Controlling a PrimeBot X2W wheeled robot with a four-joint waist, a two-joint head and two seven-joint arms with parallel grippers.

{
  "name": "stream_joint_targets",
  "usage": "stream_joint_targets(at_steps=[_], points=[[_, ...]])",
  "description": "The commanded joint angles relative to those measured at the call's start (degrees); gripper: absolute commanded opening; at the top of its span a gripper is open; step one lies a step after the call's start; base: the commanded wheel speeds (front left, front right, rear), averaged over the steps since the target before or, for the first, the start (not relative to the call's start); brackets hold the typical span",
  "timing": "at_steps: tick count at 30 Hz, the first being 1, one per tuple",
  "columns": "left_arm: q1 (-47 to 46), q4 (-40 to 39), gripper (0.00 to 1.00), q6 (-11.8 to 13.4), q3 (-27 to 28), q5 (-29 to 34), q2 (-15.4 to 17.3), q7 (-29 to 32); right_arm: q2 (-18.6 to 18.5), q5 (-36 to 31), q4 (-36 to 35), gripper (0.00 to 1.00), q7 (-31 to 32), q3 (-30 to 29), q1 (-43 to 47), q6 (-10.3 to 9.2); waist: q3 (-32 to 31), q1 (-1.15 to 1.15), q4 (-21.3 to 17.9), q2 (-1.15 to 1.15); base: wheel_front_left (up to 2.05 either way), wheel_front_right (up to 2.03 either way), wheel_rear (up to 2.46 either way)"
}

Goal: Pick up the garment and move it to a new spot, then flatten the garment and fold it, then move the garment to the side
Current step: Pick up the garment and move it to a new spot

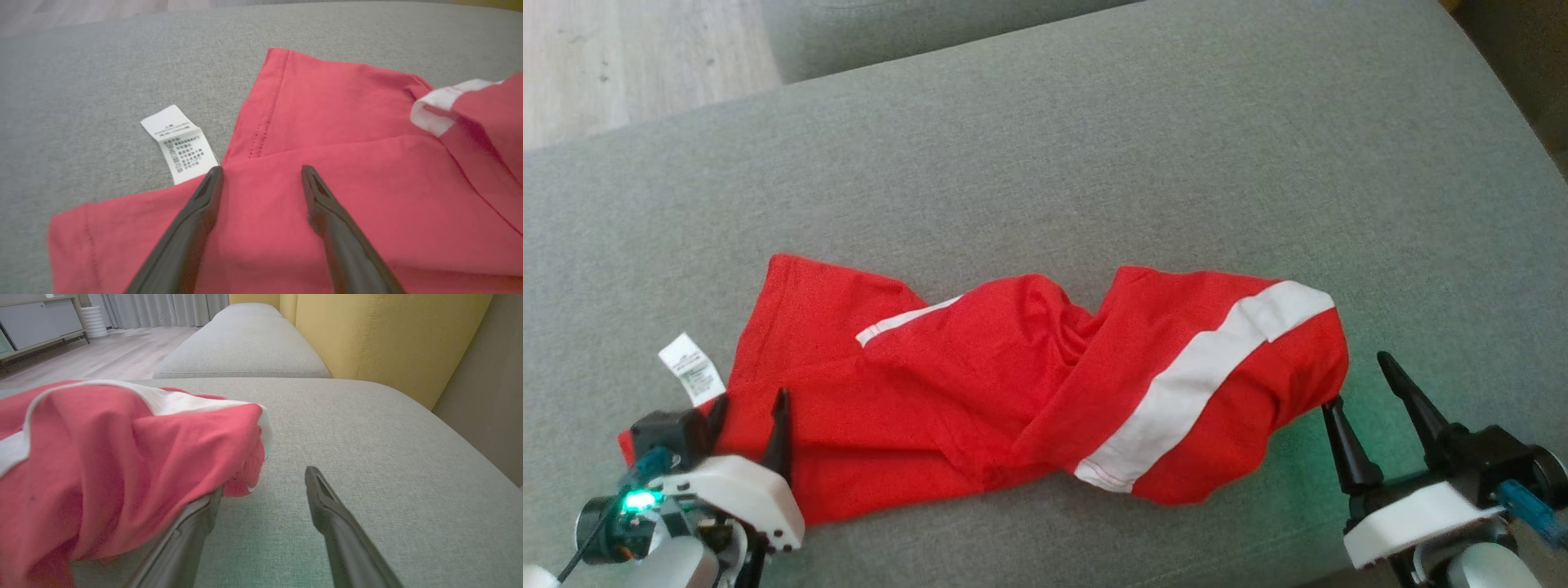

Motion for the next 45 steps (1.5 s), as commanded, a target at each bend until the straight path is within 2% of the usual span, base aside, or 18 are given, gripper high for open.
stream_joint_targets(at_steps=[1, 17, 24, 31, 37, 38, 39, 45], points=[[-2.6, -0.9, 1.0, -0.1, 2.2, -0.4, 1.7, -0.2, -1.6, 0.5, -1.5, 1.0, 0.0, 0.7, -0.8, 0.44, 0.2, 0.0, -0.2, 0.0, 0.0, 0.0, 0.0], [-1.7, 1.8, 1.0, -0.3, 2.3, -1.2, 0.4, -2.9, -1.8, 0.5, -2.6, 1.0, -0.5, -0.5, -0.4, 0.44, -1.8, 0.0, -2.1, 0.0, 0.0, 0.0, 0.0], [-2.6, 4.0, 1.0, -0.6, 0.3, -0.2, 0.9, -0.6, -2.0, 0.6, -3.9, 1.0, 0.1, 0.0, 0.0, 0.44, -2.1, 0.0, -1.6, 0.0, 0.0, 0.0, 0.0], [-4.4, 7.1, 1.0, -4.8, -2.9, -1.3, 0.6, 5.6, -2.5, 1.1, -4.6, 1.0, 0.2, 0.3, -0.1, 0.44, -1.0, 0.0, -1.4, 0.0, 0.0, 0.0, 0.0], [-6.1, 9.5, 0.98, -9.3, -6.6, -1.9, -1.4, 10.0, -2.2, 1.3, -4.7, 1.0, -0.2, 0.5, -0.8, 0.44, 1.0, 0.0, -1.6, 0.0, 0.0, 0.0, 0.0], [-6.4, 9.8, 0.42, -9.7, -7.0, -1.7, -1.8, 10.1, -2.1, 1.4, -4.7, 1.0, -0.3, 0.5, -0.9, 0.44, 1.3, 0.0, -1.6, 0.0, 0.0, 0.0, 0.0], [-6.6, 10.1, 0.0, -10.0, -7.3, -1.6, -2.2, 10.0, -2.1, 1.5, -4.6, 1.0, -0.3, 0.6, -1.0, 0.44, 1.5, 0.0, -1.7, 0.0, 0.0, 0.0, 0.0], [-7.5, 10.8, 0.0, -12.3, -7.9, -2.1, -4.2, 8.2, -1.8, 1.6, -3.6, 1.0, -0.8, 0.4, -1.4, 0.44, 1.8, 0.0, -1.4, 0.0, 0.0, 0.0, 0.0]])
